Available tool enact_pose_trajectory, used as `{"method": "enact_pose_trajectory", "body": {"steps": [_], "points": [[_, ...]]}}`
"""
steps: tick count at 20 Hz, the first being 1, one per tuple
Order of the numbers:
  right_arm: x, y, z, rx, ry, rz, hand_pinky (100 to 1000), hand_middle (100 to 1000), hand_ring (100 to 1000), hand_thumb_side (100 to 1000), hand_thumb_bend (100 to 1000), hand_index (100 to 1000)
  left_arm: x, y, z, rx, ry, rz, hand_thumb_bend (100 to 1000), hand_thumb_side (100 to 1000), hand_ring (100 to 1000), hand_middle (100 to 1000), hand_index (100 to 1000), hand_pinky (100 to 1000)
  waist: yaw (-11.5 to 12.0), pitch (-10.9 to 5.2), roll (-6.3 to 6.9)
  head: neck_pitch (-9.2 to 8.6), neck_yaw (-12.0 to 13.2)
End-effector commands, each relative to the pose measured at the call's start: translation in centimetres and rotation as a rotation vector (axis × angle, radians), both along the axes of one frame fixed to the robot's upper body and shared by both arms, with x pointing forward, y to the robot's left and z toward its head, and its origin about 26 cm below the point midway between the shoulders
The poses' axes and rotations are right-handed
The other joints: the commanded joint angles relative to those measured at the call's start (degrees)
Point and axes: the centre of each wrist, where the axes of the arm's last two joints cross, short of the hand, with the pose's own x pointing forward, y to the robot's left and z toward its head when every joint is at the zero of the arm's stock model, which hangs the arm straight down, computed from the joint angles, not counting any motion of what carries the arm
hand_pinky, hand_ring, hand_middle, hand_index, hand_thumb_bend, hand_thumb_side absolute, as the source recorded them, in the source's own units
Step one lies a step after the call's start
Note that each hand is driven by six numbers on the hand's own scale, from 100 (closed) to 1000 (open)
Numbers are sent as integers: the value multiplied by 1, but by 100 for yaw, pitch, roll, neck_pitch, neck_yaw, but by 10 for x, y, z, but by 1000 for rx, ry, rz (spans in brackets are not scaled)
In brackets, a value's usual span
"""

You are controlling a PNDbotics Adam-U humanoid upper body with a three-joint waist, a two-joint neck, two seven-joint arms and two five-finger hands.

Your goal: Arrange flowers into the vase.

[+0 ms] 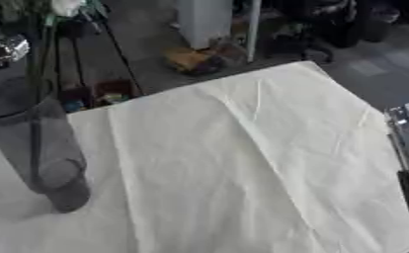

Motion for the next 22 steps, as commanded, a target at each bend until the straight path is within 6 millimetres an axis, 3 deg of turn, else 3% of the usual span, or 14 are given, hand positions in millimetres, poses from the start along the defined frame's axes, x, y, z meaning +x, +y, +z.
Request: {"method": "enact_pose_trajectory", "body": {"steps": [1,11,15,16,18,20,21,22], "points": [[-6,-1,8,-15,-29,-5,776,813,863,1000,100,882,-8,7,12,8,-45,30,347,377,1000,1000,995,1000,17,-117,-76,-62,-20],[-6,-3,8,-10,-33,-12,775,813,863,1000,100,880,-24,10,11,4,-62,2,336,374,1000,1000,1000,1000,108,-160,-122,-25,-17],[-6,-3,9,-11,-39,-16,774,813,862,1000,100,879,-47,21,16,-19,-108,-48,461,529,1000,1000,1000,1000,141,-163,-142,64,31],[-6,-3,9,-12,-41,-17,774,813,862,1000,100,879,-56,25,17,-26,-133,-65,476,590,1000,1000,1000,1000,143,-159,-145,129,91],[-7,-4,8,-10,-45,-23,773,813,861,1000,100,878,-74,36,20,-59,-210,-88,518,692,1000,1000,995,1000,159,-150,-163,448,354],[-7,-6,8,-8,-53,-30,772,813,860,1000,100,877,-79,48,21,-113,-286,-93,455,781,1000,1000,981,1000,189,-144,-182,790,621],[-7,-6,8,-9,-59,-33,771,813,860,1000,100,876,-79,55,22,-148,-334,-96,406,802,1000,992,974,1000,202,-138,-190,902,725],[-8,-6,8,-11,-66,-36,770,814,859,1000,100,875,-79,61,22,-185,-379,-103,426,797,1000,975,967,1000,208,-130,-197,962,794]]}}
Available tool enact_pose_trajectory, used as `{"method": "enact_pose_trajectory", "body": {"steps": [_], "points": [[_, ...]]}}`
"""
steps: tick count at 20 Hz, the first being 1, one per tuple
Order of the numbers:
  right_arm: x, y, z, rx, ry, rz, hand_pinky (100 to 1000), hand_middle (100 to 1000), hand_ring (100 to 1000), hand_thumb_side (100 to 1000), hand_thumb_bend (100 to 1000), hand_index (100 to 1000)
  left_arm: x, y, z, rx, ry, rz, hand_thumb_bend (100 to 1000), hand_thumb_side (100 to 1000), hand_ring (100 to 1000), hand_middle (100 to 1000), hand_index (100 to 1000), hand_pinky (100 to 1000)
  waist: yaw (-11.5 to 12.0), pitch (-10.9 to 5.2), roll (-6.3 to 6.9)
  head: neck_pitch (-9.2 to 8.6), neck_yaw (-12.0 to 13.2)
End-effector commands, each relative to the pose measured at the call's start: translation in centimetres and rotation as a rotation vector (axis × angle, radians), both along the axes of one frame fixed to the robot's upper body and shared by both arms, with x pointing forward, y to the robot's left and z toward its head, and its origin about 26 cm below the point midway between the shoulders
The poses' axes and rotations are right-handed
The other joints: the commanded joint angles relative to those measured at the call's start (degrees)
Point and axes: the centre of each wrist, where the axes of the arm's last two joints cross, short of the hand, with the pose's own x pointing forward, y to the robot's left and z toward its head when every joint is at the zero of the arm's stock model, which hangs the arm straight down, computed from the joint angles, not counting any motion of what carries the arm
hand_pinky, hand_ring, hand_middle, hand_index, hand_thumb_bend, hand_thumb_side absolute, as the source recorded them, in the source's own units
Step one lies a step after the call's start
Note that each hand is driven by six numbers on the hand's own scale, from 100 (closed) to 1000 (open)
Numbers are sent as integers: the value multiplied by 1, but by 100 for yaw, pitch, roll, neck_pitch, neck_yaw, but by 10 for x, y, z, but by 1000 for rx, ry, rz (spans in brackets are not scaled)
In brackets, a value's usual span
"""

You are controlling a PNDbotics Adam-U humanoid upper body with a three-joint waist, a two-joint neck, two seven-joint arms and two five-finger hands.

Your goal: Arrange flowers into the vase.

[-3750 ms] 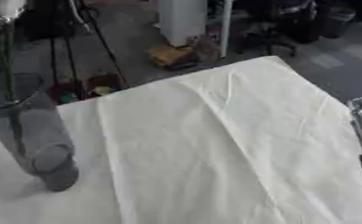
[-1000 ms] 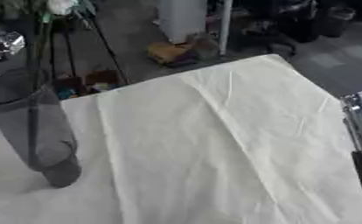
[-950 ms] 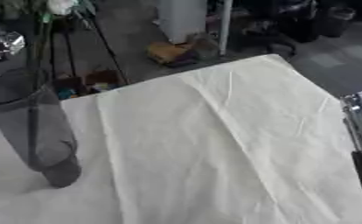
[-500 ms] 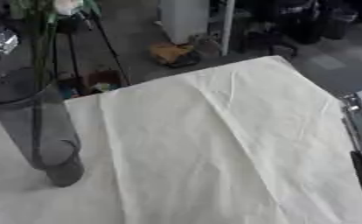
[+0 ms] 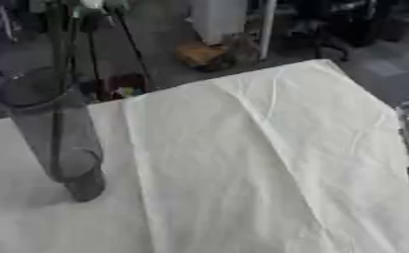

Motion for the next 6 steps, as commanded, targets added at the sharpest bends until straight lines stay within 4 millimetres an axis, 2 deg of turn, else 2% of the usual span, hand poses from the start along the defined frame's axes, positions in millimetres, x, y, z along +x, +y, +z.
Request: {"method": "enact_pose_trajectory", "body": {"steps": [1,2,3,6], "points": [[-7,-3,10,-32,-51,-28,770,814,859,1000,100,875,-11,22,14,-111,-187,-15,447,789,1000,958,960,1000,11,-98,-49,290,260],[-7,-3,11,-33,-58,-32,769,814,858,1000,100,874,-10,28,14,-157,-235,-26,455,800,983,944,954,1000,17,-90,-56,311,291],[-7,-4,11,-34,-68,-37,768,815,858,1000,100,874,-10,34,14,-212,-289,-36,411,842,969,933,948,1000,27,-81,-64,317,299],[-8,-5,12,-39,-92,-49,766,815,856,1000,100,872,-9,49,13,-372,-420,-77,417,884,935,907,942,1000,59,-70,-79,301,270]]}}
